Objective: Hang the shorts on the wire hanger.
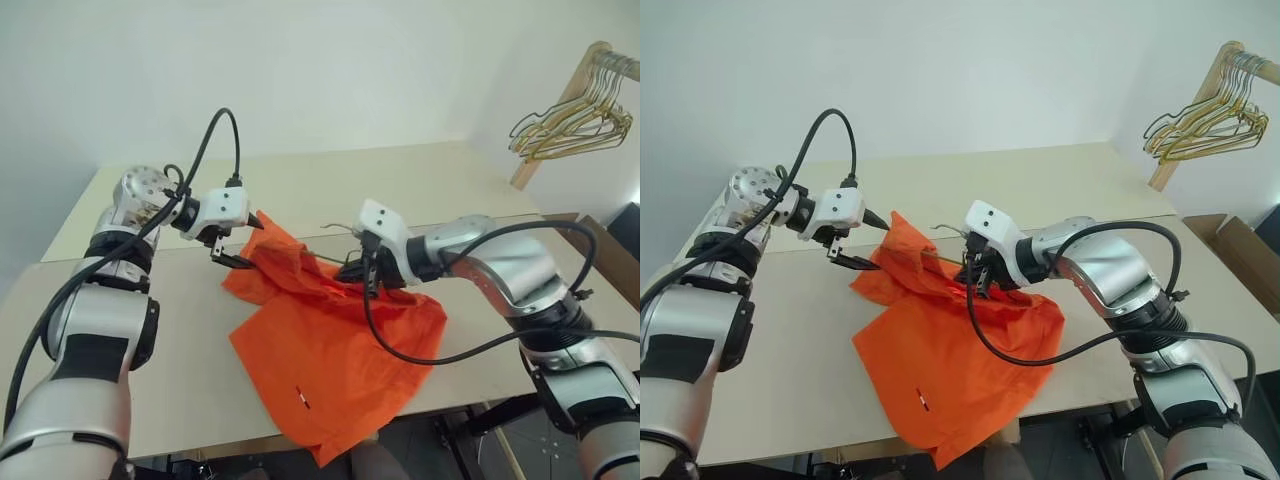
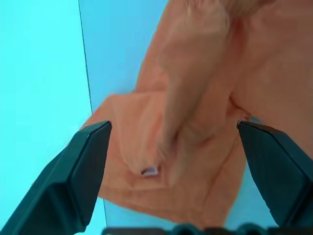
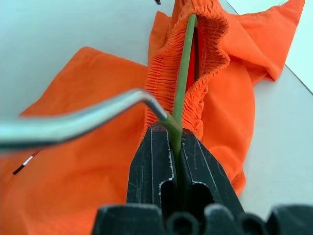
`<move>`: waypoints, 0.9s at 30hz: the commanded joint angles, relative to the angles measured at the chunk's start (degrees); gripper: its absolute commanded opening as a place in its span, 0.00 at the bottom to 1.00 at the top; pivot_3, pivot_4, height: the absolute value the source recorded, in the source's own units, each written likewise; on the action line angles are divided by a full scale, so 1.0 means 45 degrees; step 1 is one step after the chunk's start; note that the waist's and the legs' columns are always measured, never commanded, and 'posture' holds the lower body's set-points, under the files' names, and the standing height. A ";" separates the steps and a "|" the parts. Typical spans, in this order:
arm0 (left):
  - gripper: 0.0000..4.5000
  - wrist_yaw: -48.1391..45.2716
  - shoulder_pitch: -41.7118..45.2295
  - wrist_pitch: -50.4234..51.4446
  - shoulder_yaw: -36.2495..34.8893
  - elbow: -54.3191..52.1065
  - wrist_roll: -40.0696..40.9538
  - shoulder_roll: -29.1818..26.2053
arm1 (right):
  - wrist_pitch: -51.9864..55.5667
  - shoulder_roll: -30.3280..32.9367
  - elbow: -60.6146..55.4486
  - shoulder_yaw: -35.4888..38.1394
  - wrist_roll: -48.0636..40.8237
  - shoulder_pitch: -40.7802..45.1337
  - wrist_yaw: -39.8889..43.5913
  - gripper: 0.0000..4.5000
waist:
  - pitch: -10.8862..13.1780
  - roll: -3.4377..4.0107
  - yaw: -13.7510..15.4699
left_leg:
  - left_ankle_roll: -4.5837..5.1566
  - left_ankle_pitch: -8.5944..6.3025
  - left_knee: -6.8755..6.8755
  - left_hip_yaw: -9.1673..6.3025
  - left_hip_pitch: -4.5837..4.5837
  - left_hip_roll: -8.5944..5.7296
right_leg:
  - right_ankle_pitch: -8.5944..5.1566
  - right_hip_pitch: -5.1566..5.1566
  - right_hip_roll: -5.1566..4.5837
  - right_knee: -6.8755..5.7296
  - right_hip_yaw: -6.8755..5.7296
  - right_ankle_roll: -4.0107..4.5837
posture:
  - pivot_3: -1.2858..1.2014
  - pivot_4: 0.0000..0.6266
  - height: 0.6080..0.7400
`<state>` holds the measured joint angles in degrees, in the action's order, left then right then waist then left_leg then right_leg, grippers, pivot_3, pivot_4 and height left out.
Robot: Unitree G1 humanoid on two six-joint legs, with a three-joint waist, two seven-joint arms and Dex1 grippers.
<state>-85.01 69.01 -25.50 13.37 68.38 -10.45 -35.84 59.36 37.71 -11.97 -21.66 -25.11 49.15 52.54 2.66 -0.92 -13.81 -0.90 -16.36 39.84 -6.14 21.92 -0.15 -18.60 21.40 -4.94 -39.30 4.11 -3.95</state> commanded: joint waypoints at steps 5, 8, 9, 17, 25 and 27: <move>0.99 0.1527 -0.0284 -0.0404 0.0156 0.0166 -0.0613 0.0351 | -0.0235 0.0413 -0.0823 0.0947 -0.0309 0.0077 0.0449 0.00 | 0.0000 0.0000 0.0057 | -0.0005 0.0003 0.0001 -0.0009 0.0011 -0.0009 | 0.0000 0.0001 -0.0015 0.0000 -0.0017 0.0000 | 0.45 0.00 1.00; 0.99 0.2308 -0.0260 -0.0511 0.0511 0.0354 -0.1235 0.0546 | -0.0200 0.0543 -0.0989 0.1105 -0.0401 0.0054 0.0552 0.00 | 0.0000 0.0000 0.0043 | -0.0007 0.0004 0.0000 -0.0009 0.0013 -0.0022 | -0.0001 0.0002 -0.0032 0.0002 -0.0026 -0.0001 | 0.44 0.00 1.00; 0.95 0.2455 -0.0265 -0.0629 0.0600 0.0402 -0.1367 0.0580 | -0.0184 0.0574 -0.1041 0.1145 -0.0412 0.0047 0.0572 0.00 | 0.0000 0.0000 0.0040 | -0.0007 0.0004 0.0000 -0.0008 0.0011 -0.0022 | -0.0001 0.0001 -0.0033 0.0002 -0.0026 -0.0002 | 0.44 0.00 1.00; 0.43 0.3350 -0.0011 -0.0411 0.0452 0.0757 -0.1417 0.0989 | -0.0013 0.0863 -0.1314 0.1396 -0.0533 0.0001 0.0678 0.00 | 0.0000 0.0000 -0.0048 | -0.0007 0.0004 0.0000 -0.0008 0.0013 -0.0024 | -0.0002 0.0002 -0.0038 0.0003 -0.0028 -0.0004 | 0.43 0.00 1.00; 0.01 0.4268 0.0072 -0.0346 0.0273 0.0899 -0.1367 0.1021 | 0.0195 0.1111 -0.1405 0.1711 -0.0860 -0.0051 0.0724 0.00 | 0.0000 -0.0001 -0.0242 | -0.0008 0.0005 0.0000 -0.0008 0.0017 -0.0035 | -0.0003 0.0001 -0.0051 0.0003 -0.0029 -0.0006 | 0.43 0.00 1.00; 0.01 0.4295 0.0051 -0.0317 0.0140 0.0890 -0.1232 0.1037 | 0.0249 0.1268 -0.1508 0.1794 -0.0982 -0.0111 0.0746 0.00 | 0.0000 -0.0001 -0.0279 | -0.0008 0.0005 -0.0001 -0.0008 0.0017 -0.0035 | -0.0004 0.0002 -0.0052 0.0003 -0.0029 -0.0006 | 0.43 0.00 1.00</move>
<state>-66.40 67.26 -27.31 15.47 72.56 -16.93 -31.01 60.25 42.47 -16.65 -16.76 -28.37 48.34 55.10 2.66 -0.93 -15.07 -0.93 -16.34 39.83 -6.18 22.00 -0.30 -18.61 21.41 -5.17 -39.28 3.98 -3.98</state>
